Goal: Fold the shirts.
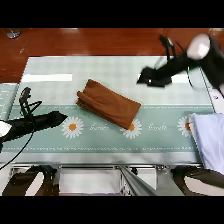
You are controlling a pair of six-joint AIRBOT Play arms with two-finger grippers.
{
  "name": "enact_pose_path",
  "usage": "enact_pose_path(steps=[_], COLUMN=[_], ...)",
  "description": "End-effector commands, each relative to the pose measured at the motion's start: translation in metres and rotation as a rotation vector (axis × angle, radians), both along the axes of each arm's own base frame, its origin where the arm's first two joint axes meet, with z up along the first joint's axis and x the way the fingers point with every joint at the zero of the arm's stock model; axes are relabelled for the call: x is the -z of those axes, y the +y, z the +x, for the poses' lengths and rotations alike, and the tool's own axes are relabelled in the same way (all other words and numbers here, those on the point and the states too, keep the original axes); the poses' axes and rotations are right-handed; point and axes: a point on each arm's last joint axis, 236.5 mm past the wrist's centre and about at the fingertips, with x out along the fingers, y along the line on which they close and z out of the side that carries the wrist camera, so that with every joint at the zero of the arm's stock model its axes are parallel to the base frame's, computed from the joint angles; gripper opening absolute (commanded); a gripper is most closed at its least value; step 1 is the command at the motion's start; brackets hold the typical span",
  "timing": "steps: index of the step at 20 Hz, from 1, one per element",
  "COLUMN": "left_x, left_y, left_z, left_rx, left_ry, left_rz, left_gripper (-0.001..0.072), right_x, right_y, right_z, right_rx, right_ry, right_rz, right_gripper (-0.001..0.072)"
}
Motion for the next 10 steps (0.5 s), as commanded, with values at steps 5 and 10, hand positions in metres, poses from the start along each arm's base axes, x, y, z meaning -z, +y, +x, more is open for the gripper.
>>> enact_pose_path(steps=[5, 10], left_x=[-0.001, -0.001], left_y=[0.003, 0.003], left_z=[0.006, 0.006], left_rx=[-0.020, -0.020], left_ry=[-0.020, -0.020], left_rz=[0.005, 0.006], left_gripper=[0.0021, 0.0021], right_x=[0.124, 0.147], right_y=[0.001, 0.045], right_z=[-0.071, -0.077], right_rx=[0.401, 0.263], right_ry=[0.139, 0.310], right_rz=[0.156, 0.254], right_gripper=[0.0613, 0.0613])
